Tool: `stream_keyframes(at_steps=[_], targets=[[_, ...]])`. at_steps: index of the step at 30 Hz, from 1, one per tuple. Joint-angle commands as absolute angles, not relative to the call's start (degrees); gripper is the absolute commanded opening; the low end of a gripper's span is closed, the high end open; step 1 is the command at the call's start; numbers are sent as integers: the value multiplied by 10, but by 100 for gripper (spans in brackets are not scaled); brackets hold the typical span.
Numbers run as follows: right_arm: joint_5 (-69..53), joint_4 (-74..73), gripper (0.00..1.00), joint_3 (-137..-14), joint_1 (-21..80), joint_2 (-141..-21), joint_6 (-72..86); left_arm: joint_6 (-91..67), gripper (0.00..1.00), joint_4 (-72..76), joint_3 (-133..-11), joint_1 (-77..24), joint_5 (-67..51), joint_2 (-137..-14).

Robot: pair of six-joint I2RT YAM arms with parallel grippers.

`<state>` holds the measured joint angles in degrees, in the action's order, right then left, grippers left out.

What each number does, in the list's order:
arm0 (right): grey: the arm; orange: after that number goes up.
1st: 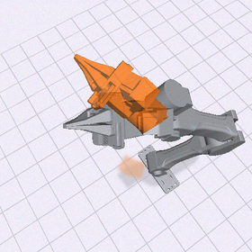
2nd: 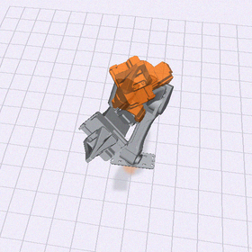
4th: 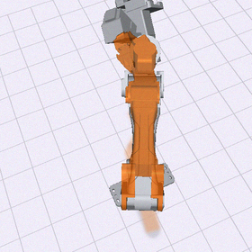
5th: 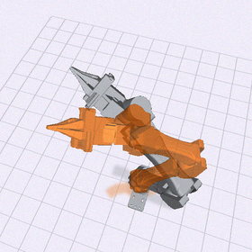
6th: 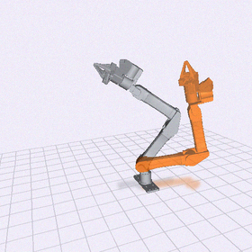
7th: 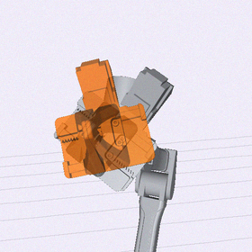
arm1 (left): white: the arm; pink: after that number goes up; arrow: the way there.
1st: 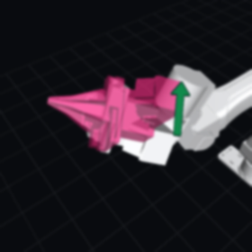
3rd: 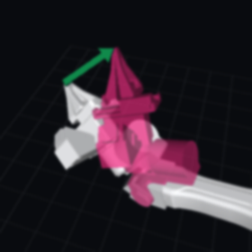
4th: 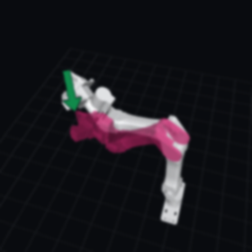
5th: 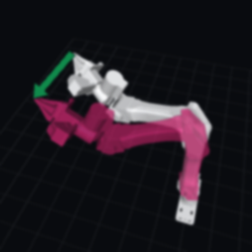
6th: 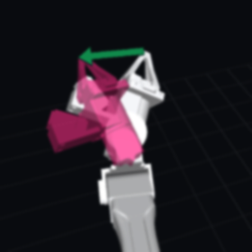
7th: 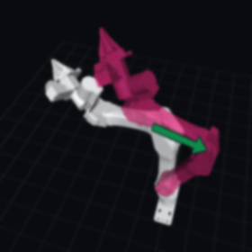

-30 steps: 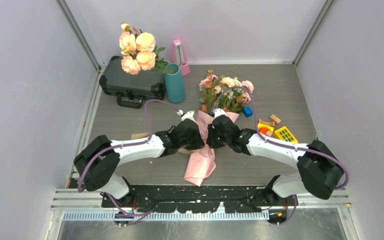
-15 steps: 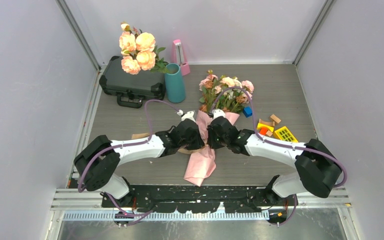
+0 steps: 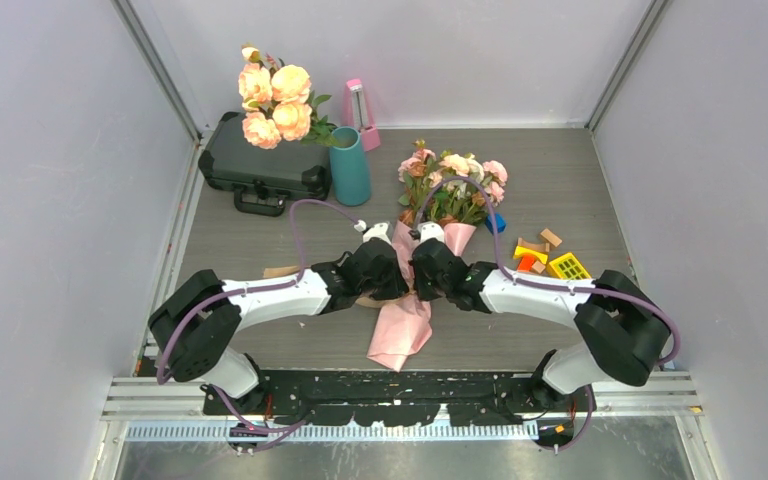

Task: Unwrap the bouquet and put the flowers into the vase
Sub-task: Untie the ribbon from the wrapping paper.

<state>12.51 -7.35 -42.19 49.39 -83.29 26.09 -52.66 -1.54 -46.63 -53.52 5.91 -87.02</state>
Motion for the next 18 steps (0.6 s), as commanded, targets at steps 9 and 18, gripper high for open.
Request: stream_keyframes(at_steps=[9, 18], targets=[[112, 30, 0, -377, 494, -768, 342, -532, 7, -4, -459, -535, 64, -868], [39, 59, 0, -369, 471, -761, 396, -534, 6, -5, -447, -535, 70, -868]])
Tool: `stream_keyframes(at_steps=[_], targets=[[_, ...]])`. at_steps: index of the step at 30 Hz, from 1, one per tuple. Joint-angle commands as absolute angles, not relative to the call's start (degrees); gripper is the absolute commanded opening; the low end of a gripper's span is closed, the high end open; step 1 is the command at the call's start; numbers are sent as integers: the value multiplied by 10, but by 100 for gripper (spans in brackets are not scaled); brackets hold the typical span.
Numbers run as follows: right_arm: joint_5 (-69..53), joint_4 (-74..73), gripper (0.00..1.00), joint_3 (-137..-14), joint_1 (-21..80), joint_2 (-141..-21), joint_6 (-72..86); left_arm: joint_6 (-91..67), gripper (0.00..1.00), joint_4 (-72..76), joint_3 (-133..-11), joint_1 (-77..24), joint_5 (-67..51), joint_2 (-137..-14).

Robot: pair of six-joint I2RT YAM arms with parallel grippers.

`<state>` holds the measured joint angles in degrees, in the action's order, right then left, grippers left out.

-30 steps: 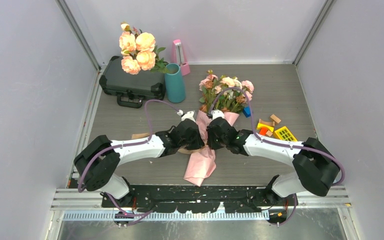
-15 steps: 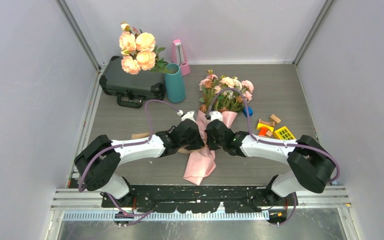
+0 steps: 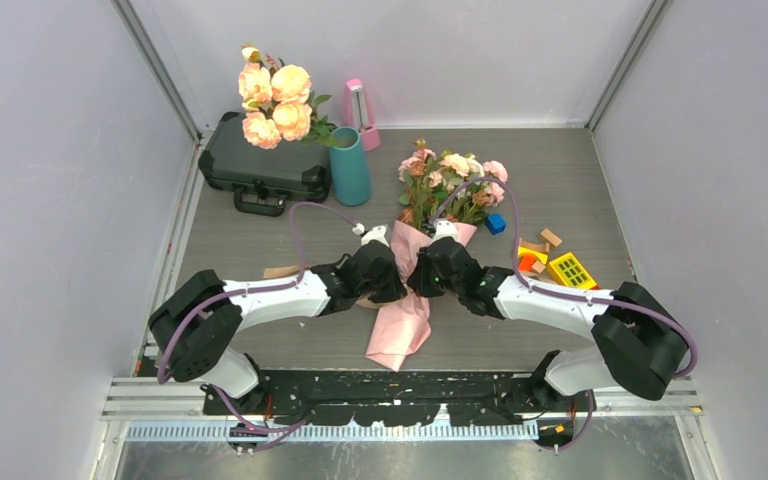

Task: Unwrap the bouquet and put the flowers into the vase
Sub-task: Untie the ribbon from the wrapping paper.

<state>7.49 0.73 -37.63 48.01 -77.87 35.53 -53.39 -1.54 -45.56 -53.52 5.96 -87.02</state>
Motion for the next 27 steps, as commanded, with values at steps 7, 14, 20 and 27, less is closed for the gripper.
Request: stream_keyframes(at_steps=[7, 14, 20, 27], targets=[[16, 72, 0, -365, 459, -758, 413, -533, 6, -4, -441, -535, 71, -861], [-19, 102, 0, -363, 440, -761, 440, -514, 8, 26, -429, -535, 61, -850], [-25, 118, 0, -374, 431, -785, 464, -499, 13, 41, -413, -535, 65, -818], [-16, 104, 0, -389, 429, -789, 457, -500, 23, 47, -392, -535, 77, -767]])
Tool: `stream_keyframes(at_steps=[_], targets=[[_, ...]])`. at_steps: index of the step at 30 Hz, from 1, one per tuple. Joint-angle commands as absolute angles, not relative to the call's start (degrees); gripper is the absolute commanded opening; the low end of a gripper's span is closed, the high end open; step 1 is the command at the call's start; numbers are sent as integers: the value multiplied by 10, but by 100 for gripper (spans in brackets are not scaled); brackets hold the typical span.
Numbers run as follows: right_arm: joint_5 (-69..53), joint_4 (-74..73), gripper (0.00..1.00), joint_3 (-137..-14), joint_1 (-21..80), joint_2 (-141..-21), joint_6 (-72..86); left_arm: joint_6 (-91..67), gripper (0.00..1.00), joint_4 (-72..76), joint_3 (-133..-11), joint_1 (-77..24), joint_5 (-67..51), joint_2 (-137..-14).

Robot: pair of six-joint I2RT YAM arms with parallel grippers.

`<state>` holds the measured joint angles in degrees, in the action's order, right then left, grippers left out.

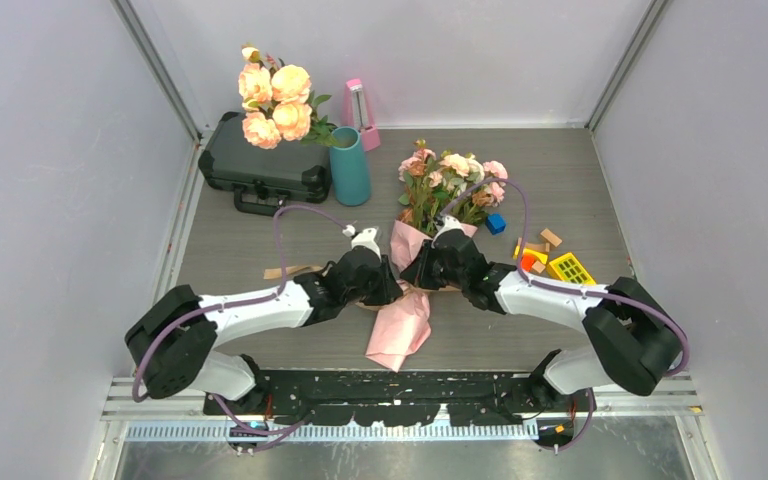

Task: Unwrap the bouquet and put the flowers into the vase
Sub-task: Untie the ribbon from the wrapping paper.

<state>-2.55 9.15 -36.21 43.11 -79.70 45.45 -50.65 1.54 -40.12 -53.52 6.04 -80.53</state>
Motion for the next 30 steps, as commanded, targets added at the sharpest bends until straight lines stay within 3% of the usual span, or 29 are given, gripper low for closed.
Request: stream_keyframes(at_steps=[1, 5, 9, 15, 30], targets=[[-10, 98, 0, -389, 426, -777, 450, -504, 25, 49, -391, -535, 76, -762], [34, 46, 5, -388, 414, -731, 433, -525, 30, 52, -401, -535, 76, -760], [68, -11, 18, -379, 398, -679, 417, -556, 33, 60, -421, -535, 72, -787], [105, -60, 26, -355, 383, -612, 405, -600, 34, 84, -441, -535, 69, -833], [94, -62, 27, -299, 382, -551, 408, -621, 37, 70, -469, -535, 103, -883]])
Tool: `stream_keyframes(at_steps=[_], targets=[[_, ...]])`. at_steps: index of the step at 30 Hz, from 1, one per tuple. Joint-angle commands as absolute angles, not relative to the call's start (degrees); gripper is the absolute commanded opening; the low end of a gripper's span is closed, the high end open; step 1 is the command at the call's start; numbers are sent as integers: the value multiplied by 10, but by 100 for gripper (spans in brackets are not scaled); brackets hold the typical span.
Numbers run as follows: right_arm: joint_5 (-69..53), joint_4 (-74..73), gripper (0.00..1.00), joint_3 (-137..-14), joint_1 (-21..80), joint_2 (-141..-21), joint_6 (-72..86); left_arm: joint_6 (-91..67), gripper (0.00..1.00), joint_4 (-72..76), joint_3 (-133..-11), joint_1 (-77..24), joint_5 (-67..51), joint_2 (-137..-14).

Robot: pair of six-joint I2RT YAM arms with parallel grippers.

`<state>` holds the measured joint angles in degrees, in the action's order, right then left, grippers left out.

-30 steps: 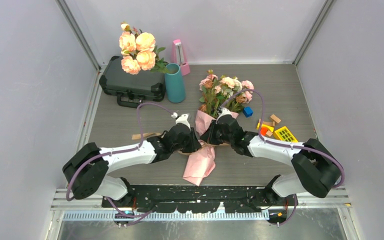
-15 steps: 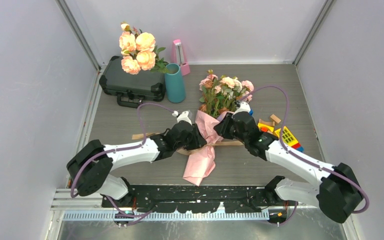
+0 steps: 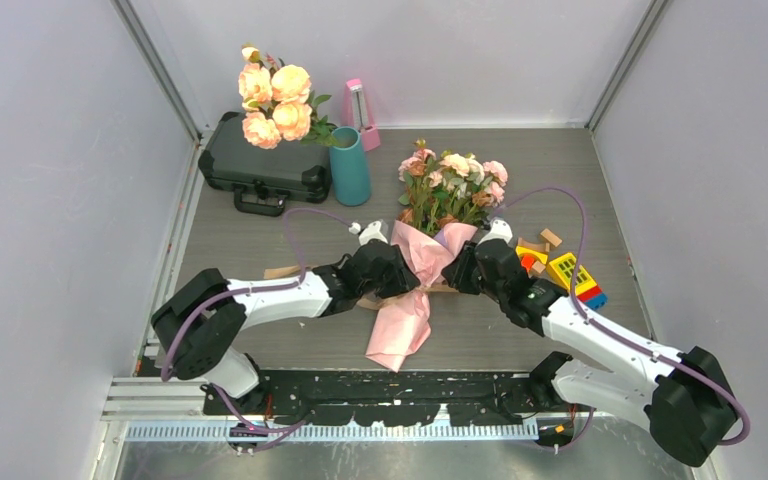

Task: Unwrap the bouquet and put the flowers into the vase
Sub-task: Untie the ribbon from the wrapping paper.

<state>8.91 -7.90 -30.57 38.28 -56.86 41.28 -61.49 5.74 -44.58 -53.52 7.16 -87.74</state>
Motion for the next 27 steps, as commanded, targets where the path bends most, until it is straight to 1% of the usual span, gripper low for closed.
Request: stream_keyframes(at_steps=[1, 9, 17, 19, 27], targets=[[92, -62, 27, -295, 382, -548, 408, -621, 37, 66, -471, -535, 107, -883], [68, -50, 27, -282, 382, -540, 394, -619, 35, 44, -487, -535, 107, -904], [-39, -16, 30, -287, 386, -565, 362, -621, 30, 39, -482, -535, 111, -918], [-46, -11, 30, -290, 393, -574, 356, -621, 27, 42, -479, -535, 113, -916], [-12, -4, 30, -312, 441, -628, 331, -611, 4, 45, -466, -535, 126, -894]])
